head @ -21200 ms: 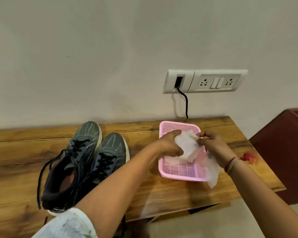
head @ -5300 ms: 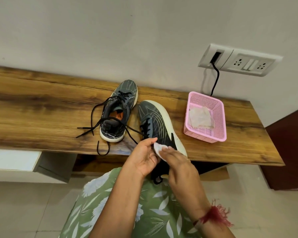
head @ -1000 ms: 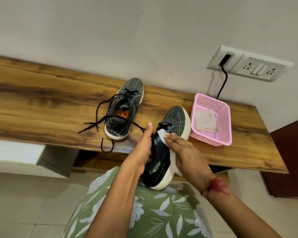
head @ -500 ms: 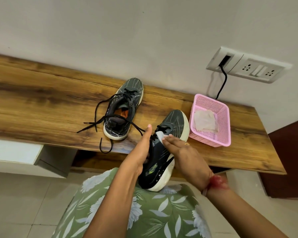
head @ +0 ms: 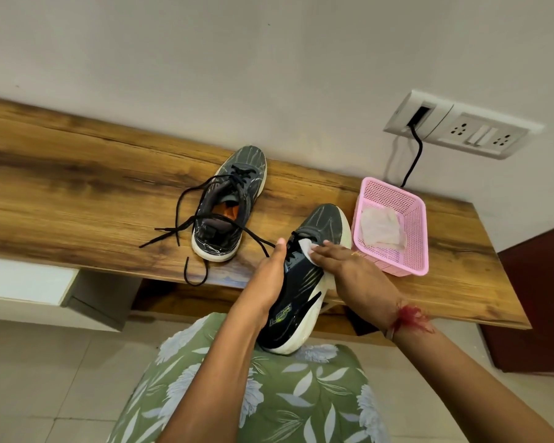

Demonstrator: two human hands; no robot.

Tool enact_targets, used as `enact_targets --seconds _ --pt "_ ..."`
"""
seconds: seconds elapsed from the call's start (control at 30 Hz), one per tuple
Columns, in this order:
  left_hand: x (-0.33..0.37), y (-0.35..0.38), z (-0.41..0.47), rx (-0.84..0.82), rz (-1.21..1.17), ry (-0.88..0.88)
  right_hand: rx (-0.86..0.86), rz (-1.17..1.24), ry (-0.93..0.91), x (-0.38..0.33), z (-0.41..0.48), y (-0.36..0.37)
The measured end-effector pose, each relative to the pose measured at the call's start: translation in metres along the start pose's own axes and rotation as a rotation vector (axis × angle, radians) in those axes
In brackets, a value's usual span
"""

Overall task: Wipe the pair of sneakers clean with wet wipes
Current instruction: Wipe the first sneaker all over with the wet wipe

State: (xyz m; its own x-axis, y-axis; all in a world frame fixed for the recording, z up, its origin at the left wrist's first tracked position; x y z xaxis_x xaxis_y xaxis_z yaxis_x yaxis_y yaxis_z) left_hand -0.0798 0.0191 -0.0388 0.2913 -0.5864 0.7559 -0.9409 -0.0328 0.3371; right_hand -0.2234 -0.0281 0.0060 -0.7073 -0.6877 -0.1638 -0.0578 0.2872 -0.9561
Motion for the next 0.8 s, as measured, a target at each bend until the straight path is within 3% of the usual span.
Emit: enact_targets --seconds 0.13,0.33,0.4,0.5,0.63,0.8 --pt "-0.001 0.0 0.0 -0.007 -0.02 -0.025 0.01 0.018 0.116 0.01 0.004 0.002" --pt "-0.002 -0.012 0.005 0.018 -0.025 -0.037 0.075 -0.008 -0.038 -0.027 -0.007 0.019" --pt "-0.002 -0.012 0.004 0.036 -0.017 -0.039 0.1 -0.091 0.034 -0.011 -0.002 0.02" --pt "-0.003 -0.011 0.005 0.065 -0.014 -0.048 0.113 -0.034 0.094 -0.012 0.0 0.018" --pt "-0.001 -0.015 0.008 0.117 -0.008 -0.023 0.136 -0.023 -0.041 -0.036 -0.011 0.025" --pt "-0.003 -0.012 0.008 0.094 -0.039 -0.03 0.159 -0.083 0.1 -0.007 0.004 0.013"
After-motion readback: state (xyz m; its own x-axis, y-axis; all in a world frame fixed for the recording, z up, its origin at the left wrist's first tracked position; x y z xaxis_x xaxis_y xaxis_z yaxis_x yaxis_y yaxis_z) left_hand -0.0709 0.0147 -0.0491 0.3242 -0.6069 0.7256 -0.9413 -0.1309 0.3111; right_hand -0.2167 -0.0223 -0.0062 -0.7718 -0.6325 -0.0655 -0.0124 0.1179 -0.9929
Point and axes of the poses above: each hand's wrist, its own z-axis towards the middle knuckle, its own y-axis out of the palm, x = y × z, the point moved 2 cm from there along z, towards the middle knuckle, and after that the axes turned 11 degrees about -x, right-handed, at the moved point
